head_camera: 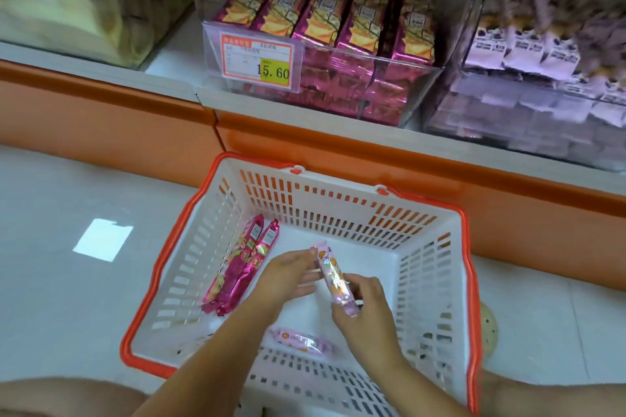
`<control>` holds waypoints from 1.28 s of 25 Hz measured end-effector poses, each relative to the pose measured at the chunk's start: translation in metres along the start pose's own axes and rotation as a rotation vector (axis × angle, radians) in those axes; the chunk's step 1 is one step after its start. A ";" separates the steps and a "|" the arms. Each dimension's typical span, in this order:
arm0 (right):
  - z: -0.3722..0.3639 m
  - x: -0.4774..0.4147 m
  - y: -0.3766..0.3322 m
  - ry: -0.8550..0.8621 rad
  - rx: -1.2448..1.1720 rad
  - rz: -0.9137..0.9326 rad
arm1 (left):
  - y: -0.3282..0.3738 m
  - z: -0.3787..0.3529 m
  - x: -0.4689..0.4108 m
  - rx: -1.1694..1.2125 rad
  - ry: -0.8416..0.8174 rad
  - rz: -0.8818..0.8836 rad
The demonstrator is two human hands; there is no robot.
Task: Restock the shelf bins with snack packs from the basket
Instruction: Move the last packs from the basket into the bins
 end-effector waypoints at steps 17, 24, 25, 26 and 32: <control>0.067 0.049 -0.061 0.215 -0.145 0.241 | 0.085 -0.050 0.081 -0.044 -0.056 -0.335; 0.268 0.063 -0.189 0.816 -0.112 0.651 | 0.288 -0.130 0.202 -0.595 0.134 -1.250; 0.293 0.054 -0.198 0.838 -0.047 0.639 | 0.304 -0.142 0.205 -0.701 0.198 -1.321; 0.312 0.045 -0.205 0.859 0.026 0.613 | 0.316 -0.152 0.201 -0.782 0.248 -1.352; 0.325 -0.023 -0.210 0.763 0.292 0.366 | 0.321 -0.169 0.144 -0.933 0.304 -1.197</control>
Point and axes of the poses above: each hand's wrist, its own x-axis away from the middle knuckle, its own z-axis out of the back of the hand, y = z × x, the point moved 8 cm from there along -x, towards the middle knuckle, and after that the axes turned 2 degrees about x, right-handed, at the moved point
